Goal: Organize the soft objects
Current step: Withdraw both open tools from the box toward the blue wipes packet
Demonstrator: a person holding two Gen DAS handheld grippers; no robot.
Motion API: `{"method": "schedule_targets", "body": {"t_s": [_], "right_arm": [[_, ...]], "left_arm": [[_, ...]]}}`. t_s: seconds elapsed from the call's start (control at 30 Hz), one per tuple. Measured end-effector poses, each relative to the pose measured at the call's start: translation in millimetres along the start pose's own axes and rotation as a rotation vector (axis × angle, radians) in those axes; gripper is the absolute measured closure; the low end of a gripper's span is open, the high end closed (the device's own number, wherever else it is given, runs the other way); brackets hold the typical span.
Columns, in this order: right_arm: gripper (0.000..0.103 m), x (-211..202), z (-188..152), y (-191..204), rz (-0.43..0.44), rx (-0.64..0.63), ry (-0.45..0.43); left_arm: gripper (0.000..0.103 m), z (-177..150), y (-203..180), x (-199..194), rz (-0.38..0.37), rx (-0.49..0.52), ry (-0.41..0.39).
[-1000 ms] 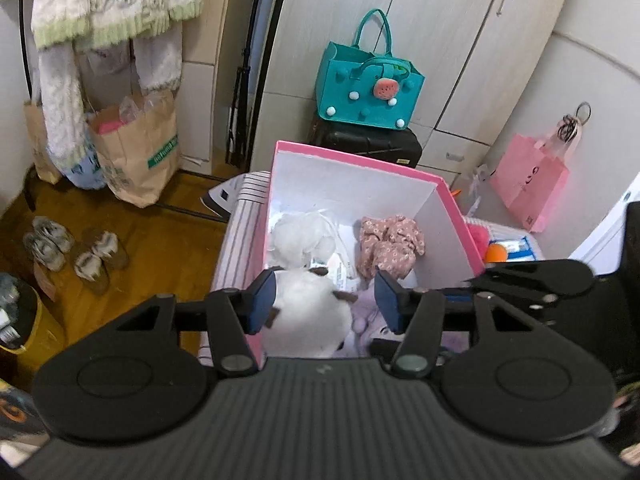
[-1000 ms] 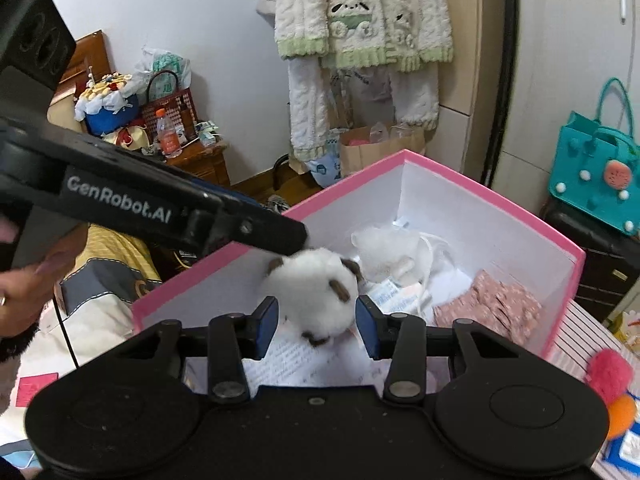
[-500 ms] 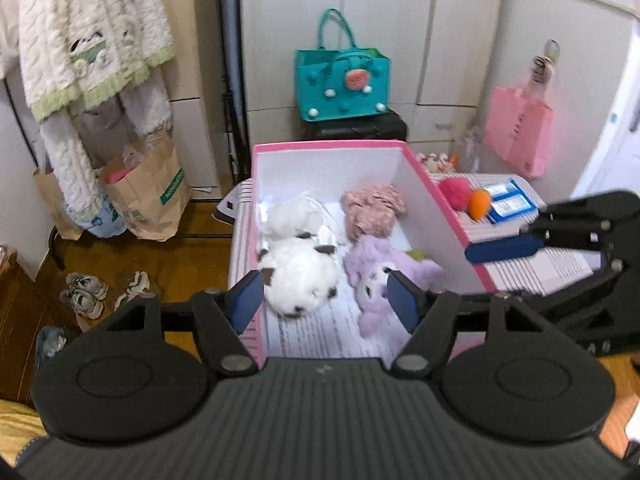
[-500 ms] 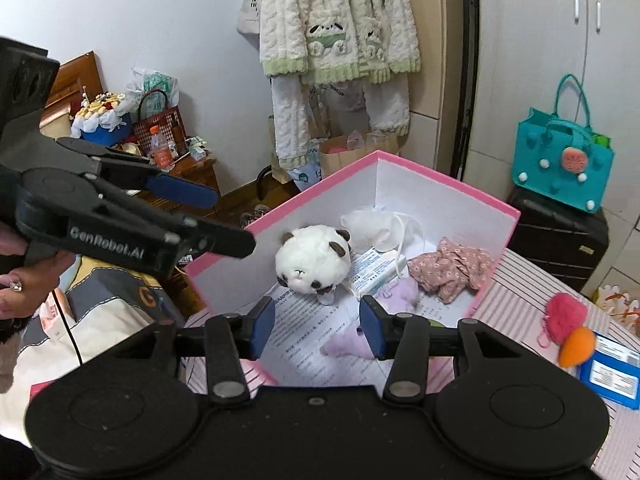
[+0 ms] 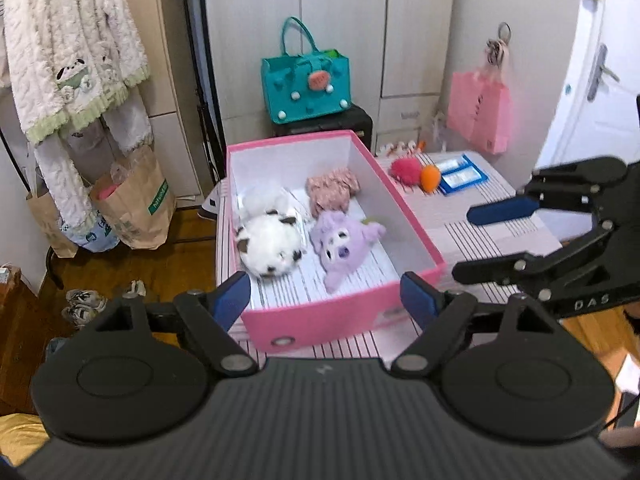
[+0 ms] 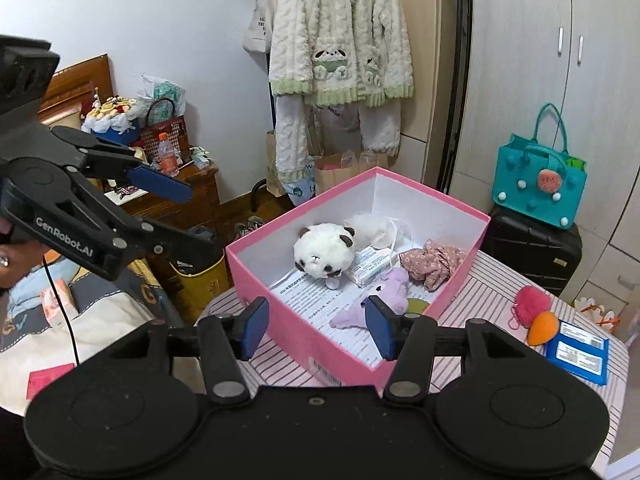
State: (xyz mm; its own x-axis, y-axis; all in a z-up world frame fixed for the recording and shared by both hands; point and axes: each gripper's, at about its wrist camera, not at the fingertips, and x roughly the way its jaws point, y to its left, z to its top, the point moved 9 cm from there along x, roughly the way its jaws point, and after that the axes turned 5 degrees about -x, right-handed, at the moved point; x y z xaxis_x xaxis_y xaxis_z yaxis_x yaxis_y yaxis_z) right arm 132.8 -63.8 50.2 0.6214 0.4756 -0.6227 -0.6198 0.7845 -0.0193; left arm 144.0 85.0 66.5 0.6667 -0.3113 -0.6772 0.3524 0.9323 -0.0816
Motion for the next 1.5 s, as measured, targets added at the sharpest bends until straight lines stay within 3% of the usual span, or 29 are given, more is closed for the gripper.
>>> {"method": "schedule_targets", "body": {"t_s": [0.2, 0.27, 0.57, 0.87, 1.1, 1.23, 1.4, 1.5], "right_arm": [[0.036, -25, -11, 5, -0.006, 0.003, -0.001], [0.035, -33, -17, 5, -0.011, 0.003, -0.004], [0.023, -60, -55, 3, -0.034, 0.057, 0.018], [0.011, -75, -95, -10, -0.066, 0.080, 0.057], [0.009, -83, -124, -28, -0.122, 0.080, 0.053], [0.009, -88, -139, -51, -0.147, 0.122, 0.024], [0.009, -104, -153, -83, -0.127, 0.204, -0.044], [0.009, -109, -162, -100, -0.149, 0.207, -0.069]], "left_arm": [[0.019, -12, -22, -14, -0.023, 0.041, 0.057], [0.011, -18, -29, -19, -0.030, 0.057, 0.065], [0.007, -44, -62, -24, -0.059, 0.132, 0.105], [0.006, -67, -88, -8, -0.101, 0.157, 0.169], [0.006, -87, -112, 19, -0.142, 0.155, 0.231], [0.006, -86, -127, 30, -0.167, 0.133, 0.197], [0.006, -77, -147, 41, -0.254, 0.083, 0.133], [0.006, -74, -156, 53, -0.254, 0.089, 0.114]]}}
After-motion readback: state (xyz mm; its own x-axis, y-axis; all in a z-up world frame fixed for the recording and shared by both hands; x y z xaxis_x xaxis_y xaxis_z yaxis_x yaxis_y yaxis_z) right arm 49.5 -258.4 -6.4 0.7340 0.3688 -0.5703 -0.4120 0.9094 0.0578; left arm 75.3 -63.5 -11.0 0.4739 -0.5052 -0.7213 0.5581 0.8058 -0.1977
